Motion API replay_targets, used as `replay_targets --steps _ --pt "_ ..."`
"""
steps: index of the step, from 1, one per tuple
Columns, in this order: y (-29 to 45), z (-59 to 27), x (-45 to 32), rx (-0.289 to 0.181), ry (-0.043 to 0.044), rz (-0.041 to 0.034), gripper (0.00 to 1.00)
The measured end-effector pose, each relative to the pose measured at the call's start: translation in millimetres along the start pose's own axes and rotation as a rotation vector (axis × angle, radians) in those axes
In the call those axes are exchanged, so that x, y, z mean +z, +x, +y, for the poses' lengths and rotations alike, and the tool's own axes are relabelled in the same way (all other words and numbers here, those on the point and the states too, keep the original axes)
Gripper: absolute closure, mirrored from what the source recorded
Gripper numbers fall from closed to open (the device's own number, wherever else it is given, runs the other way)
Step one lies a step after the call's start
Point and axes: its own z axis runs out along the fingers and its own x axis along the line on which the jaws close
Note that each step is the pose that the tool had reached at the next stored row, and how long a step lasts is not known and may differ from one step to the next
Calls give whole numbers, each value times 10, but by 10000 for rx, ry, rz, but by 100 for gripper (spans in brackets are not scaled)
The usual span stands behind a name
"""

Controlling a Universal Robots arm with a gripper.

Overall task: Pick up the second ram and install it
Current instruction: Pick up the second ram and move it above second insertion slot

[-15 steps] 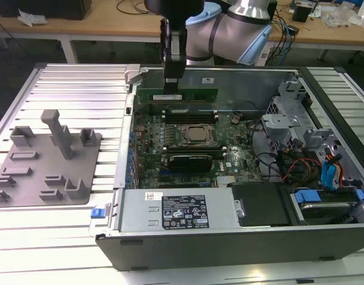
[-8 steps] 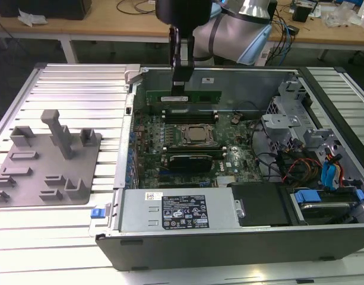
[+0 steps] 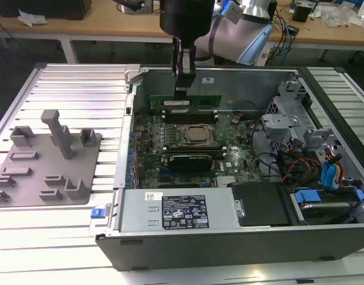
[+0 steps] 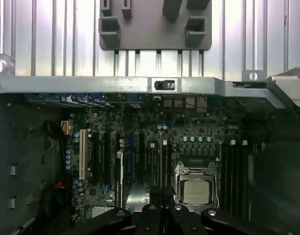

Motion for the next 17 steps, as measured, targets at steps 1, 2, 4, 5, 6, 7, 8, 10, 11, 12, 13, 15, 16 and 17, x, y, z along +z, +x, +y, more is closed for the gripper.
replay_targets --steps 1,2,4,5,6,7,8,10,11,12,13,15,16,17 --pt "-35 -28 58 0 1 -4 91" --pt "-53 -51 92 0 0 -1 91" --pt "-68 -153 181 0 -2 -2 91" --pt "-68 -186 220 -1 -2 -2 91" --pt "-69 -199 271 0 -1 -2 91" --pt "-70 -203 305 1 -1 -3 91" --pt "-71 -204 325 1 -2 -3 91" --pt "-73 -207 406 0 -6 -3 91" --pt "-74 -208 437 0 -9 -3 91" --pt "-74 -208 456 0 -11 -2 91" --pt "-75 -209 476 0 -13 -2 91" --pt "-80 -214 560 -1 -26 -3 91" --pt "-81 -217 590 -2 -27 -4 91" --pt "-82 -224 622 -1 -30 -3 91"
